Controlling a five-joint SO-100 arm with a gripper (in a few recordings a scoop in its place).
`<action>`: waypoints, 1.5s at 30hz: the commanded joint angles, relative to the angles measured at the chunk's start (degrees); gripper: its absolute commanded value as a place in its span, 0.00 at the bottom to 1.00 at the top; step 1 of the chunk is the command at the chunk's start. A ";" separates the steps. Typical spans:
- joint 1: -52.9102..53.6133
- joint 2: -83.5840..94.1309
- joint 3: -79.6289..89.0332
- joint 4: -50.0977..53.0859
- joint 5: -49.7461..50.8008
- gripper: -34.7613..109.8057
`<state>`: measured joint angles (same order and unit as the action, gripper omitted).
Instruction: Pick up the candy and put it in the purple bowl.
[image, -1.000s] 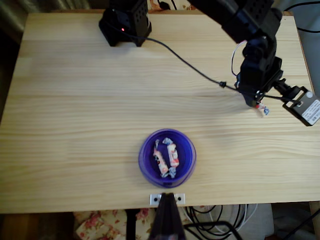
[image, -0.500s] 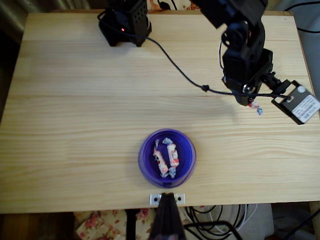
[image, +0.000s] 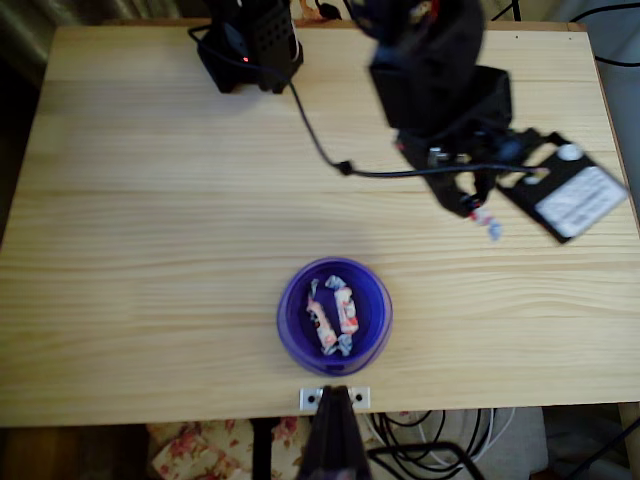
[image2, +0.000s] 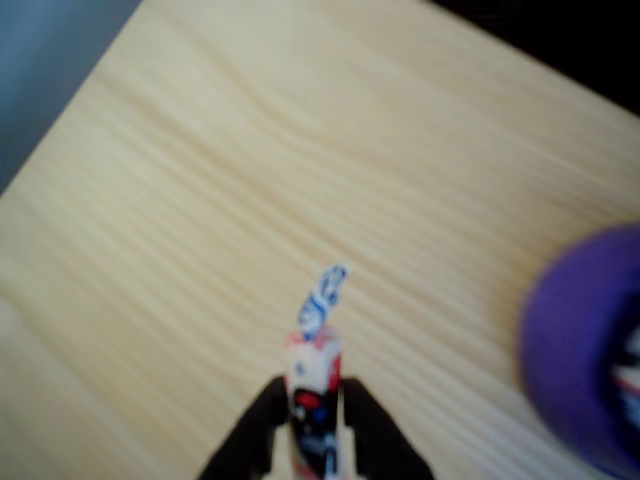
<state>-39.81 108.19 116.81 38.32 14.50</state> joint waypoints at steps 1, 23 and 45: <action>5.98 12.22 3.43 -3.34 -1.41 0.24; 23.91 6.42 14.68 -18.37 -5.80 0.26; 23.73 13.01 16.00 -15.73 -2.20 0.24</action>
<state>-14.68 112.59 133.33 20.92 10.28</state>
